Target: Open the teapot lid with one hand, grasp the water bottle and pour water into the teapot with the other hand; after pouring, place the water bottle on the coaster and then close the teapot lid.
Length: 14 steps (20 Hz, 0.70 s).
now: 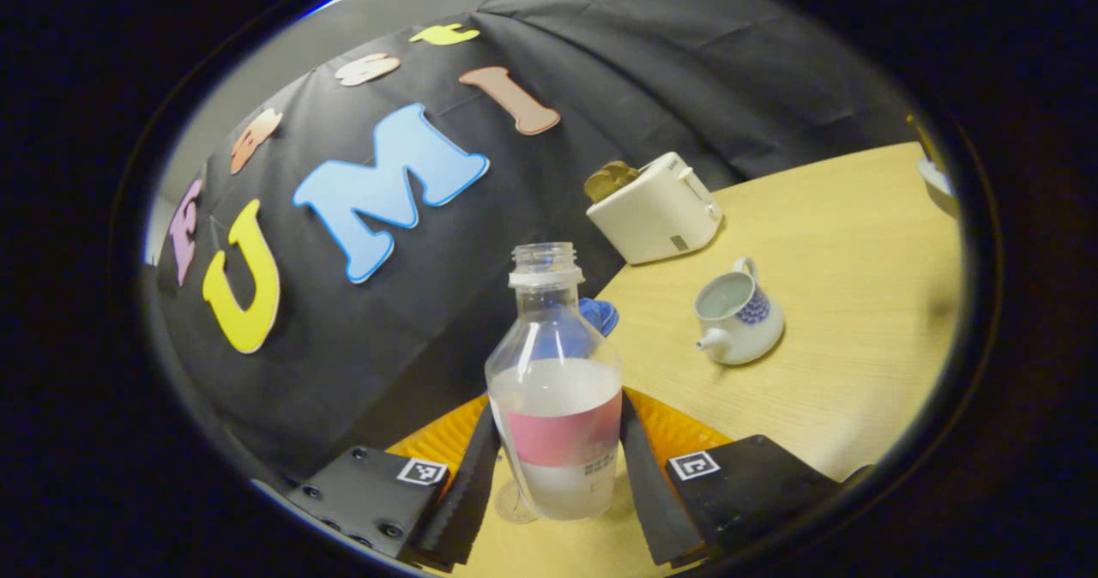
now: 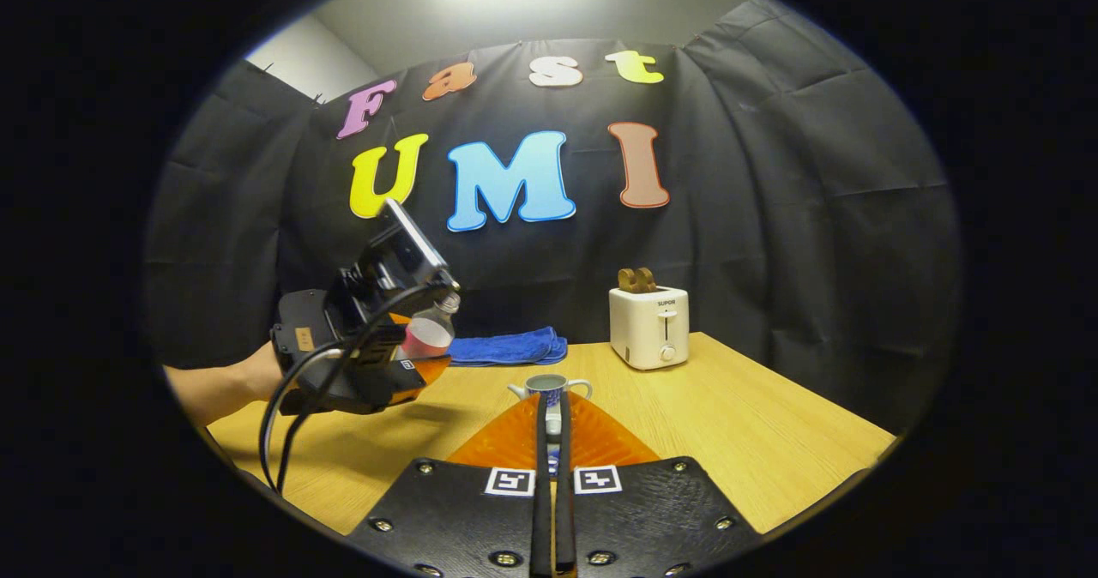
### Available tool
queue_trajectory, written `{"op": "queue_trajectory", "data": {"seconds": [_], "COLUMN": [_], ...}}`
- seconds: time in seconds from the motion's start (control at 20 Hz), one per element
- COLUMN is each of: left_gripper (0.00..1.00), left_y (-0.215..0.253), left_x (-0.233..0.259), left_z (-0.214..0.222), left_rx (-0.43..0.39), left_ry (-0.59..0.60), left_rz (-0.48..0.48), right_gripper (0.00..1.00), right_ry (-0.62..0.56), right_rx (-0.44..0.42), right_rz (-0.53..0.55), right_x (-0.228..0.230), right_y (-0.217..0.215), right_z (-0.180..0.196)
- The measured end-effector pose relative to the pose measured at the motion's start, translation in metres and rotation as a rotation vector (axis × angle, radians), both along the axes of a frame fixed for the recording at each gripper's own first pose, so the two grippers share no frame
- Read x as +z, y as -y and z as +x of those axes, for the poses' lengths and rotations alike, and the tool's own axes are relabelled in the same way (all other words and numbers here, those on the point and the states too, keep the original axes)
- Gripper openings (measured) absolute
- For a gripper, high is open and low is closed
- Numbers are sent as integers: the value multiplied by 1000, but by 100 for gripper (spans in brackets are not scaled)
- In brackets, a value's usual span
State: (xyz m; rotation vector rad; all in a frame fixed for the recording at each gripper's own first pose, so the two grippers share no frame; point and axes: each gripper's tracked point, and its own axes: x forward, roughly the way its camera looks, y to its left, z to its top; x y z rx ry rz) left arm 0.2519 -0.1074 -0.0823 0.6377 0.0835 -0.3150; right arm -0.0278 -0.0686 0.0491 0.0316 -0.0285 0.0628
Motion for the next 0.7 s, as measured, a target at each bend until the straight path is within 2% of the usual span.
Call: {"op": "queue_trajectory", "data": {"seconds": [0.25, 0.45, 0.6, 0.7], "left_gripper": [87, 85, 85, 85], "left_y": [-15, -32, -55, -68], "left_x": [-5, 4, 7, -9], "left_z": [10, 2, -5, 2], "left_rx": [63, 85, 110, 131], "left_ry": [-10, 10, 25, -4], "left_rz": [-288, -528, -633, -682], "right_gripper": [2, 2, 2, 2], "right_ry": [-11, 16, 29, 30], "right_rx": [29, 38, 44, 55], "right_rz": [0, -22, -52, -61], "right_x": [2, 15, 20, 19], "right_y": [-13, -21, -27, -32], "right_z": [20, 44, 63, 70]}}
